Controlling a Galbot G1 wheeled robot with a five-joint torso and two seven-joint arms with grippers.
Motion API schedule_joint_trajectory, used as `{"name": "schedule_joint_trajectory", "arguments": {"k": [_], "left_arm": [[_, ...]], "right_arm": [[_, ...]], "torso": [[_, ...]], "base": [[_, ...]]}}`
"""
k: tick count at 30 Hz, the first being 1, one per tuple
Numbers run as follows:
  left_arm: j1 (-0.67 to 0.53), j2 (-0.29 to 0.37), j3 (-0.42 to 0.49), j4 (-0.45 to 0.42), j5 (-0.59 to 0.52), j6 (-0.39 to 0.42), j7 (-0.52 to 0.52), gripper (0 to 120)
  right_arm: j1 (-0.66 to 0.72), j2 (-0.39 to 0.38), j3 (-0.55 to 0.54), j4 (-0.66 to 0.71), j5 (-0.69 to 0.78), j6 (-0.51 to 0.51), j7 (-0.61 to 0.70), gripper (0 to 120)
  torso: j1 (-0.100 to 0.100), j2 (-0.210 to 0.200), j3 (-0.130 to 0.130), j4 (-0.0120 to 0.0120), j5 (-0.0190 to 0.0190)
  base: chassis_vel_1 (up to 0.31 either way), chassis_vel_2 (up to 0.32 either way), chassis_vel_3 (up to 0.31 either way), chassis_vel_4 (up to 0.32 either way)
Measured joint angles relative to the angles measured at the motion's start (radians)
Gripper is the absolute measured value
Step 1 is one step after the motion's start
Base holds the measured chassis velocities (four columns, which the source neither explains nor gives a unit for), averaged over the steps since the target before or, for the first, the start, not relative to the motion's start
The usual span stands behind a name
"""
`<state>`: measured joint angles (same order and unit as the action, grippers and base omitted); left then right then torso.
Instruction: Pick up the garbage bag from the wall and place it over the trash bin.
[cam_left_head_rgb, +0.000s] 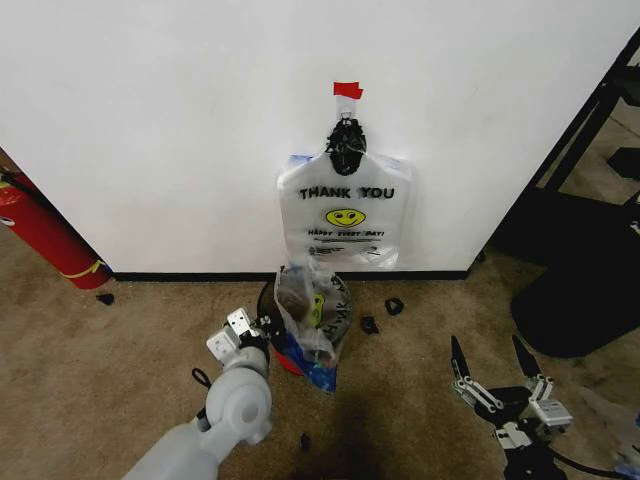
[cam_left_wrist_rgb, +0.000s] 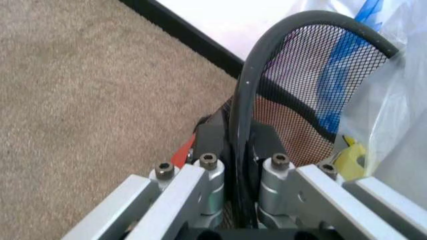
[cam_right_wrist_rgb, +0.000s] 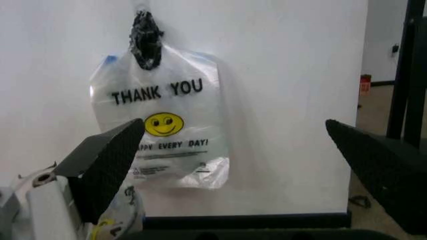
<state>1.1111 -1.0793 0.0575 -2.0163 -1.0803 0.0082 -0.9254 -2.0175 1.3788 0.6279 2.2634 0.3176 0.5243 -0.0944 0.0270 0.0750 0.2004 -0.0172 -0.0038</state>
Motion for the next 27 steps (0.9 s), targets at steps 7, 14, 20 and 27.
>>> {"name": "schedule_joint_trajectory", "arguments": {"k": [7,14,20,27], "left_arm": [[0.031,-0.011,0.022,0.001,0.028,-0.007,0.002,3],[0.028,-0.005,0.028,0.002,0.023,0.007,0.000,11],[0.041,-0.002,0.021,-0.011,0.023,0.020,0.004,30],[0.056,0.030,-0.005,-0.049,0.038,0.027,0.017,57]], "right_arm": [[0.000,-0.002,-0.006,-0.002,-0.002,0.002,0.001,100],[0.004,-0.003,-0.009,-0.006,-0.002,0.003,0.005,100],[0.004,-0.003,-0.009,-0.009,-0.002,0.004,0.008,100],[0.014,-0.006,-0.018,-0.007,-0.005,-0.007,0.015,100]], "torso": [[0.000,0.000,0.000,0.0000,0.0000],[0.000,0.000,0.000,-0.0001,0.0000],[0.000,0.000,0.000,-0.0001,0.0000],[0.000,0.000,0.000,-0.0001,0.0000]], "base": [[0.000,0.000,0.000,0.000],[0.000,0.000,0.000,0.000],[0.000,0.000,0.000,0.000],[0.000,0.000,0.000,0.000]]}}
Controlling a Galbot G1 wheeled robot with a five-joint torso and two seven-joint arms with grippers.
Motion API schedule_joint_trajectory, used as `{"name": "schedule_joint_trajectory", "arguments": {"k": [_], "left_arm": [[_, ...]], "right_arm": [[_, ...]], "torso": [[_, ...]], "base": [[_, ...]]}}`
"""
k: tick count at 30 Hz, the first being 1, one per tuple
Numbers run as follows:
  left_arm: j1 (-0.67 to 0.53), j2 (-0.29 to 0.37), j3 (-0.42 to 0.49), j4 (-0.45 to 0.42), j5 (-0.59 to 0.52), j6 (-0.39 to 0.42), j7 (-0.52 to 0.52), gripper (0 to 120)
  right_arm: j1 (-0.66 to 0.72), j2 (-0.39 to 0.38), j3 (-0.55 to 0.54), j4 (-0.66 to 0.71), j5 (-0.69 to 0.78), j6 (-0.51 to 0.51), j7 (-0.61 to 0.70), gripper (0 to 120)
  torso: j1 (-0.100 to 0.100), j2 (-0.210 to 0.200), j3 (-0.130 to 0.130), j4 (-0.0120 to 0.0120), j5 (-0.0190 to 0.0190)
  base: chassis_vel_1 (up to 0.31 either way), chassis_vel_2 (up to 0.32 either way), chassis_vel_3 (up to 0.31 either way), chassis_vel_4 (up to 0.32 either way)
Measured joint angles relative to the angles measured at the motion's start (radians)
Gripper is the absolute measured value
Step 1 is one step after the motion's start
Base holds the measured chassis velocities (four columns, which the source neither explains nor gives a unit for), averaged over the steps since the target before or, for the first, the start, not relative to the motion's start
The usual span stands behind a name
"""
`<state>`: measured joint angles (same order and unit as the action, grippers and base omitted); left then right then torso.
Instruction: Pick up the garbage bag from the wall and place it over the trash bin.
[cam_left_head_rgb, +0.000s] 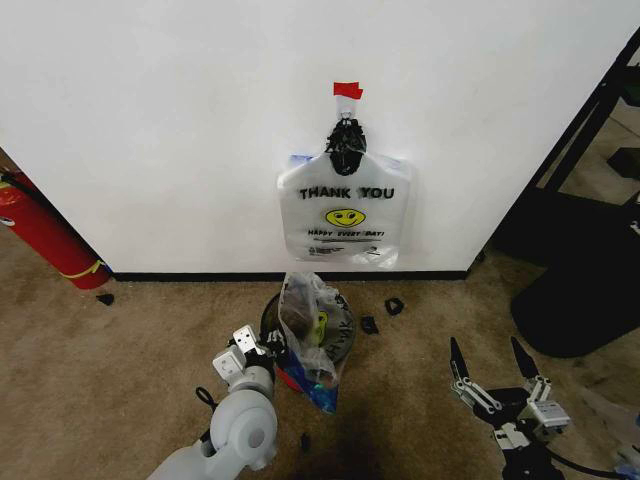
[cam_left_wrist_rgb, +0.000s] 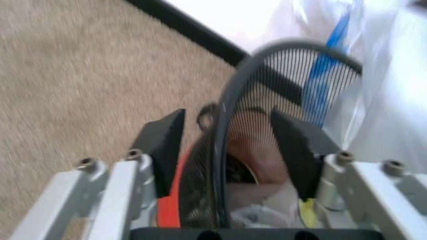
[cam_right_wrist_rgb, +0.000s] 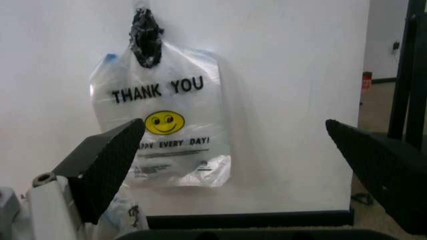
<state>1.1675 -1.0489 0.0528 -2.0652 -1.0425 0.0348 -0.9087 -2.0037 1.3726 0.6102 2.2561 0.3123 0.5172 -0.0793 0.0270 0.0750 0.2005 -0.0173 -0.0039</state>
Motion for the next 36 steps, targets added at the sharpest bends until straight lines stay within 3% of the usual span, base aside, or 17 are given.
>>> {"name": "schedule_joint_trajectory", "arguments": {"k": [4,9,12,17,21,22,24,27,30,33,36], "left_arm": [[0.010,0.037,-0.029,-0.026,0.039,0.020,0.011,69],[0.045,0.096,-0.074,-0.068,0.146,0.064,0.044,86],[0.077,0.125,-0.122,-0.128,0.180,0.066,0.077,98],[0.103,0.162,-0.148,-0.201,0.235,0.071,0.114,100],[0.099,0.211,-0.152,-0.245,0.267,0.090,0.160,100],[0.095,0.222,-0.154,-0.247,0.269,0.086,0.181,100],[0.084,0.232,-0.151,-0.238,0.272,0.081,0.208,100],[0.055,0.248,-0.135,-0.195,0.295,0.049,0.300,100],[0.080,0.248,-0.151,-0.202,0.311,0.036,0.337,100],[0.118,0.229,-0.194,-0.227,0.329,0.025,0.354,100],[0.133,0.209,-0.233,-0.238,0.333,0.032,0.352,100]], "right_arm": [[0.007,-0.011,-0.006,0.013,0.000,-0.033,0.021,100],[0.039,-0.048,-0.028,0.069,-0.019,-0.160,0.124,100],[0.101,-0.106,-0.058,0.113,-0.018,-0.300,0.249,100],[0.192,-0.191,-0.093,0.139,0.082,-0.490,0.362,100],[0.304,-0.261,-0.103,0.170,0.285,-0.743,0.447,100],[0.343,-0.276,-0.103,0.173,0.351,-0.799,0.472,100],[0.366,-0.285,-0.102,0.174,0.392,-0.837,0.491,100],[0.409,-0.295,-0.103,0.163,0.457,-0.914,0.537,98],[0.482,-0.297,-0.144,0.134,0.504,-0.974,0.569,98],[0.592,-0.289,-0.244,0.068,0.548,-1.022,0.596,98],[0.713,-0.258,-0.350,-0.008,0.605,-1.068,0.646,100]], "torso": [[0.000,0.000,0.000,-0.0002,-0.0001],[0.000,0.000,0.000,-0.0001,-0.0002],[0.000,0.000,0.000,0.0001,-0.0003],[0.000,0.000,0.000,0.0001,-0.0003],[0.000,0.000,0.000,-0.0003,-0.0002],[0.000,0.000,0.000,0.0006,0.0004],[0.000,0.000,0.000,0.0011,0.0006],[0.000,0.000,0.000,-0.0015,-0.0006],[0.000,0.000,0.000,-0.0006,0.0003],[0.000,0.000,0.000,0.0007,0.0001],[0.000,0.000,0.000,0.0003,-0.0003]], "base": [[0.000,0.000,0.000,0.000],[0.000,0.000,0.000,0.000],[0.000,0.000,0.000,0.000],[0.000,0.000,0.000,0.000],[0.000,0.000,0.000,0.000],[0.000,0.000,0.000,0.000],[0.000,0.000,0.000,0.000],[0.000,0.000,0.000,0.000],[0.000,0.000,0.000,0.000],[0.000,0.000,0.000,0.000],[0.000,0.000,0.000,0.000]]}}
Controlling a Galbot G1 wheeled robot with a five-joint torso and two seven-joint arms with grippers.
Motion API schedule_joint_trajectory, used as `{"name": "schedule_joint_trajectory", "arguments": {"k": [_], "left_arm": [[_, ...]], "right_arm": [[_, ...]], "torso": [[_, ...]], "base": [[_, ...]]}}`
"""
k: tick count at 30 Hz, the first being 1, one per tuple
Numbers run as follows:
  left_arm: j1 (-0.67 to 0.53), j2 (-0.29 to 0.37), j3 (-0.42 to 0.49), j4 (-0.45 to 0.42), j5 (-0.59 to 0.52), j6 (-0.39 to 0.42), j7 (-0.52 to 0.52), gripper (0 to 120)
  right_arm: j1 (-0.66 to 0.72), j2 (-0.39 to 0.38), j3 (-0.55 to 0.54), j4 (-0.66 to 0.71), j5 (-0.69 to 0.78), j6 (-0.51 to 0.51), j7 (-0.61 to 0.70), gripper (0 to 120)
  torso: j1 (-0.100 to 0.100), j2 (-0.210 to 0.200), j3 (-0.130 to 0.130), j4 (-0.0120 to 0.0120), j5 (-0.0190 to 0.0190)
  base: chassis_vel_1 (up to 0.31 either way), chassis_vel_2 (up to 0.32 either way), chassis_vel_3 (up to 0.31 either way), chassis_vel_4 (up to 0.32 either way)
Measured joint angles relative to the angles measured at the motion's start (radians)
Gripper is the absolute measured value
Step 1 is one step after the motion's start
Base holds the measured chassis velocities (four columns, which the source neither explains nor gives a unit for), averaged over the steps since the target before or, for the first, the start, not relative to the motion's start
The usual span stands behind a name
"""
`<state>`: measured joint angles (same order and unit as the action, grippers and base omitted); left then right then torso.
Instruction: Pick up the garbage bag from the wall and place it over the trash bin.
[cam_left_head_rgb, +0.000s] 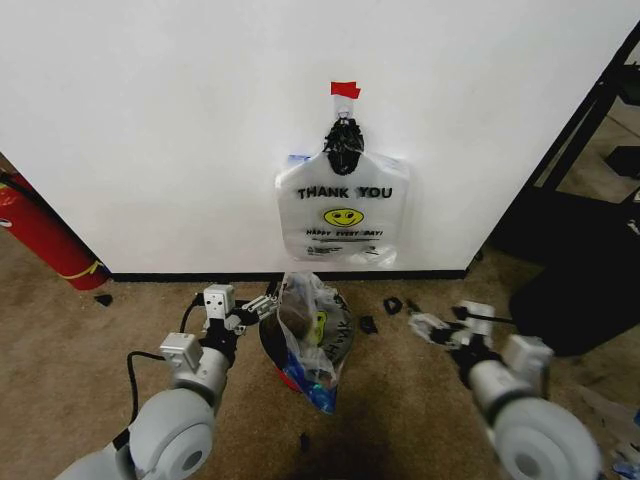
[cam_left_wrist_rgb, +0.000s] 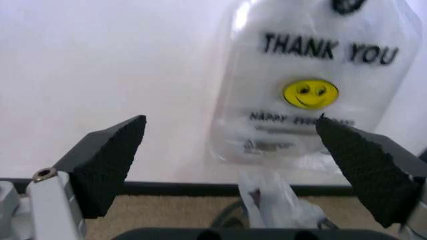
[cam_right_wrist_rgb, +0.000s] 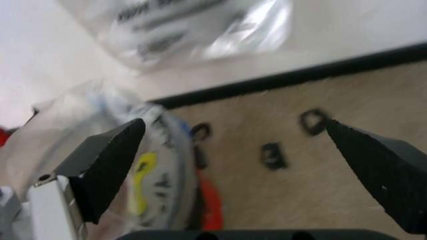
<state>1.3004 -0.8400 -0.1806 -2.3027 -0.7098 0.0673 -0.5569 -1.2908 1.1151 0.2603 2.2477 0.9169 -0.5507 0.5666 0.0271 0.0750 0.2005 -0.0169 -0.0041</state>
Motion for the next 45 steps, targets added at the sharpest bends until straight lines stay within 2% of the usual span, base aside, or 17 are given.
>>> {"name": "schedule_joint_trajectory", "arguments": {"k": [3,7,8,11,14,17,24,33,45], "left_arm": [[0.004,-0.002,-0.017,0.000,0.005,0.004,-0.002,100],[0.015,0.015,-0.074,-0.001,0.008,0.008,-0.007,100],[0.015,0.015,-0.074,-0.001,0.008,0.008,-0.007,100],[0.017,0.027,-0.102,-0.001,-0.005,0.012,-0.009,100],[0.013,0.036,-0.115,-0.001,-0.015,0.018,-0.018,100],[0.010,0.036,-0.122,0.004,-0.019,0.019,-0.020,100],[0.017,0.022,-0.145,0.012,-0.026,0.019,-0.026,100],[-0.008,0.016,-0.129,0.034,-0.036,0.019,-0.034,100],[-0.017,0.007,-0.139,0.044,-0.069,0.020,-0.049,100]], "right_arm": [[0.062,0.025,-0.048,-0.032,0.039,-0.033,0.055,100],[0.180,0.115,-0.143,-0.091,0.091,-0.125,0.224,100],[0.180,0.115,-0.143,-0.091,0.091,-0.125,0.224,100],[0.228,0.178,-0.184,-0.125,0.123,-0.170,0.325,100],[0.268,0.225,-0.217,-0.168,0.181,-0.184,0.431,100],[0.286,0.242,-0.235,-0.195,0.213,-0.184,0.478,100],[0.307,0.262,-0.251,-0.246,0.225,-0.185,0.523,100],[0.313,0.331,-0.232,-0.329,0.200,-0.186,0.535,100],[0.346,0.357,-0.238,-0.424,0.196,-0.182,0.552,100]], "torso": [[0.000,0.000,0.000,-0.0003,0.0003],[0.000,0.000,0.000,-0.0003,0.0001],[0.000,0.000,0.000,-0.0003,0.0001],[0.000,0.000,0.000,-0.0003,0.0001],[0.000,0.000,0.000,-0.0003,0.0000],[0.000,0.000,0.000,-0.0003,0.0001],[0.000,0.000,0.000,-0.0004,0.0002],[0.000,0.000,0.000,-0.0003,0.0003],[0.000,0.000,0.000,-0.0003,0.0003]], "base": [[0.000,0.000,0.000,0.000],[0.000,0.000,0.000,0.000],[0.000,0.000,0.000,0.000],[0.000,0.000,0.000,0.000],[0.000,0.000,0.000,0.000],[0.000,0.000,0.000,0.000],[0.000,0.000,0.000,0.000],[0.000,0.000,0.000,0.000],[0.000,0.000,0.000,0.000]]}}
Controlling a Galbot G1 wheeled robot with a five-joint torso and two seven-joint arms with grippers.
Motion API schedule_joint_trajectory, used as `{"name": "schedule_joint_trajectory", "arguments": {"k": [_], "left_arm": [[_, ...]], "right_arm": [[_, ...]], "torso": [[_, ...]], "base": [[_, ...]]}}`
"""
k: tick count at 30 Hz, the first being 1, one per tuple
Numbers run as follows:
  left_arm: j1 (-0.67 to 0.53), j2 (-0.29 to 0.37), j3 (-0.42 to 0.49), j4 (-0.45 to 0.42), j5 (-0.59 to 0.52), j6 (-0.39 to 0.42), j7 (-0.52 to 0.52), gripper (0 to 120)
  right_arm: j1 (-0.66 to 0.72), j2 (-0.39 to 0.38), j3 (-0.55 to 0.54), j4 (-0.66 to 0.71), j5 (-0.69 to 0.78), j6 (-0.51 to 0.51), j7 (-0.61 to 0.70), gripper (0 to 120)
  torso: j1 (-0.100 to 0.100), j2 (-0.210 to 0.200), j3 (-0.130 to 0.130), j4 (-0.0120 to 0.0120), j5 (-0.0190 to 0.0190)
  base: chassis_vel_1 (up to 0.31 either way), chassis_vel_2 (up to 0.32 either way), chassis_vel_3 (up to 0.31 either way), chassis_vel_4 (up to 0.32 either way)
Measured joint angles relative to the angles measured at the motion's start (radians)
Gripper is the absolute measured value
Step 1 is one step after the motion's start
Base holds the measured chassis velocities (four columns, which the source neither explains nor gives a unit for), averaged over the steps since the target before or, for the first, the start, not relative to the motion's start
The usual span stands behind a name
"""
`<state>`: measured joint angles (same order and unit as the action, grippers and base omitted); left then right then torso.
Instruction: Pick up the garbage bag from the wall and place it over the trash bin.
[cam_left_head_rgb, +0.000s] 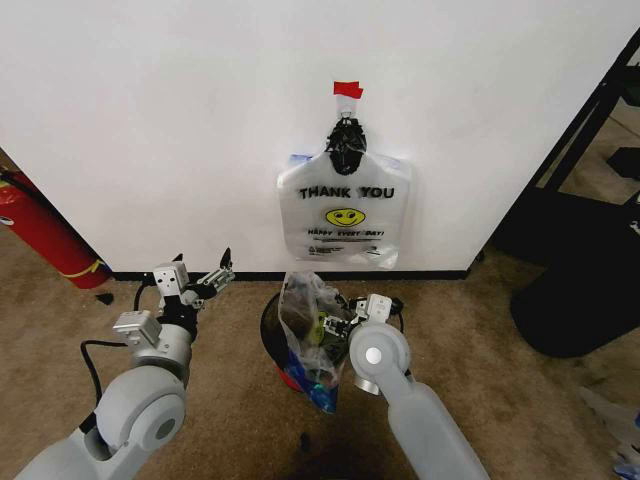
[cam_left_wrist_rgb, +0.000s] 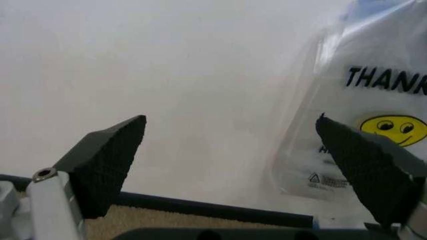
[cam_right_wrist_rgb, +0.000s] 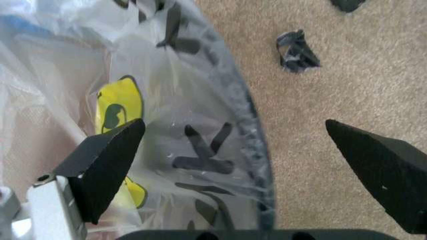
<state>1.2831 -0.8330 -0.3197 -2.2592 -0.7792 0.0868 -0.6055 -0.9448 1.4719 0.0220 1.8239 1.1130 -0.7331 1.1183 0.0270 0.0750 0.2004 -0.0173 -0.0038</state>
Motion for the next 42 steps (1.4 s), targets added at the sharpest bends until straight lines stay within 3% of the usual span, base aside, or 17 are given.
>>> {"name": "schedule_joint_trajectory", "arguments": {"k": [9,29,34,42], "left_arm": [[-0.003,-0.011,0.011,0.010,-0.012,0.001,-0.008,100],[-0.006,-0.013,0.028,-0.007,-0.016,-0.001,-0.022,100],[-0.002,-0.011,0.025,-0.012,-0.016,-0.001,-0.023,100],[0.000,-0.010,0.024,-0.012,-0.016,0.000,-0.024,100]], "right_arm": [[0.006,0.006,-0.007,-0.026,-0.006,0.001,0.001,88],[0.001,0.028,-0.013,-0.035,-0.019,0.004,0.001,14],[-0.001,0.035,-0.013,-0.036,-0.019,0.004,0.003,0],[-0.004,0.044,-0.010,-0.034,-0.018,0.005,0.006,0]], "torso": [[0.000,0.000,0.000,0.0000,-0.0001],[0.000,0.000,0.000,-0.0001,-0.0002],[0.000,0.000,0.000,-0.0001,-0.0001],[0.000,0.000,0.000,0.0000,0.0000]], "base": [[0.000,0.000,0.000,0.000],[0.000,0.000,0.000,0.000],[0.000,0.000,0.000,0.000],[0.000,0.000,0.000,0.000]]}}
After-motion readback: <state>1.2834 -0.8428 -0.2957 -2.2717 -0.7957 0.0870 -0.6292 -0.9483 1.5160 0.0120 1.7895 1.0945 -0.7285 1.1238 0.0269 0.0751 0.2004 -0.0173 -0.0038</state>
